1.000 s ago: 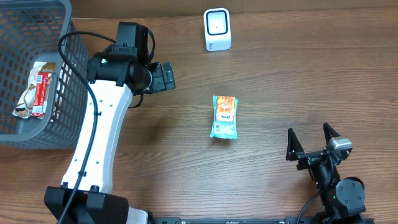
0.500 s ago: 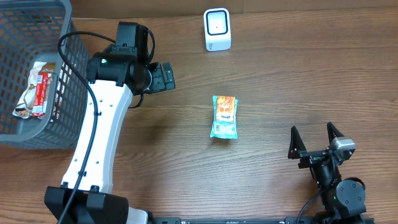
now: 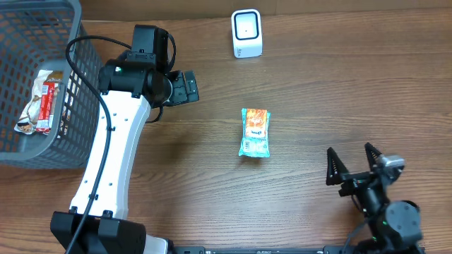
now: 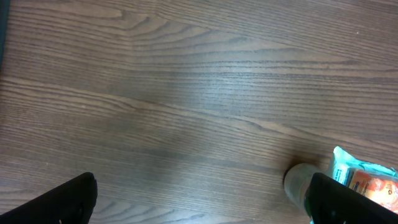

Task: Scan the item barcode
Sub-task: 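Move the right gripper forward toward the wipes pack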

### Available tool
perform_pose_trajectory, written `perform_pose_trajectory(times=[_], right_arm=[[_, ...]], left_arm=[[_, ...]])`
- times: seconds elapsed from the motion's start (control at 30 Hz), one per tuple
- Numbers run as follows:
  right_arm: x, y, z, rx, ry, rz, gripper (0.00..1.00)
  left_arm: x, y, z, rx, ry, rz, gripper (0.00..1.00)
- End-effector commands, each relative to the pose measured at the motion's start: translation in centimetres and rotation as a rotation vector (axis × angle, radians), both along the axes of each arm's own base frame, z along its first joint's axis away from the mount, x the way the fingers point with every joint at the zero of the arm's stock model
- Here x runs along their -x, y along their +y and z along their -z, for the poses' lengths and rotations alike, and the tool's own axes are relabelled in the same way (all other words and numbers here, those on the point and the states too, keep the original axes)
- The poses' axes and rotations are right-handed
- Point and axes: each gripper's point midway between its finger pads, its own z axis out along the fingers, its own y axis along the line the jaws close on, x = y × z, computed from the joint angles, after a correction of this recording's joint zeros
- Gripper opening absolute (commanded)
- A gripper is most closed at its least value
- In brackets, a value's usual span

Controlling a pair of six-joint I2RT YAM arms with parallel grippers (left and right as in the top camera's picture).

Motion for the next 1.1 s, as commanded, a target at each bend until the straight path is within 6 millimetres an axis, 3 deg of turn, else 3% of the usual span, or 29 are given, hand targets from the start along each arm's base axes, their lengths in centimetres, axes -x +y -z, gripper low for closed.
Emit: perform_pose_trajectory(times=[0.0,0.13,0.27,0.43,0.53,0.7,0.87,0.9,0.97,1.07], right_arm=[[1.3,-0.6,-7.1,-0.052,-0.073,0.015,1.00],[1.5,-1.1,-11.4,-0.029,-0.001,0.041,1.00],[0.2,-0.4,-16.4,-0.010,0.081,0.020,1.00],[-2.7,2.2,-19.0,0.012,0.229,-0.074,1.00],[-5.1,3.8,-18.6,0.020,0.327,-0.125,1.00],[-8.0,7.5,-16.0,-0.007,0.454,-0.287,1.00],[-8.4,11.7,-12.8,-0.081,0.604,-0.515,1.00],[-8.3,12.4,-12.3,-0.100,0.631,-0.559,0.89],[-8.8,12.7,-10.7,-0.124,0.703,-0.557,0.52],[-9.8,11.9,-8.1,-0.123,0.795,-0.466,0.40]], left_arm=[[-0.1,0.2,-0.5,-0.009,-0.015,-0.009,1.00],[-0.1,0.2,-0.5,-0.009,-0.015,-0.009,1.00],[-0.1,0.2,-0.5,-0.009,-0.015,-0.009,0.99],[-0.1,0.2,-0.5,-0.009,-0.015,-0.009,1.00],[-0.1,0.2,-0.5,-0.009,-0.015,-0.009,1.00],[-0.1,0.2,-0.5,-0.009,-0.015,-0.008,1.00],[-0.1,0.2,-0.5,-0.009,-0.015,-0.009,1.00],[-0.1,0.2,-0.5,-0.009,-0.015,-0.009,1.00],[-0.1,0.2,-0.5,-0.009,-0.015,-0.008,1.00],[-0.1,0.2,-0.5,-0.009,-0.015,-0.009,1.00]])
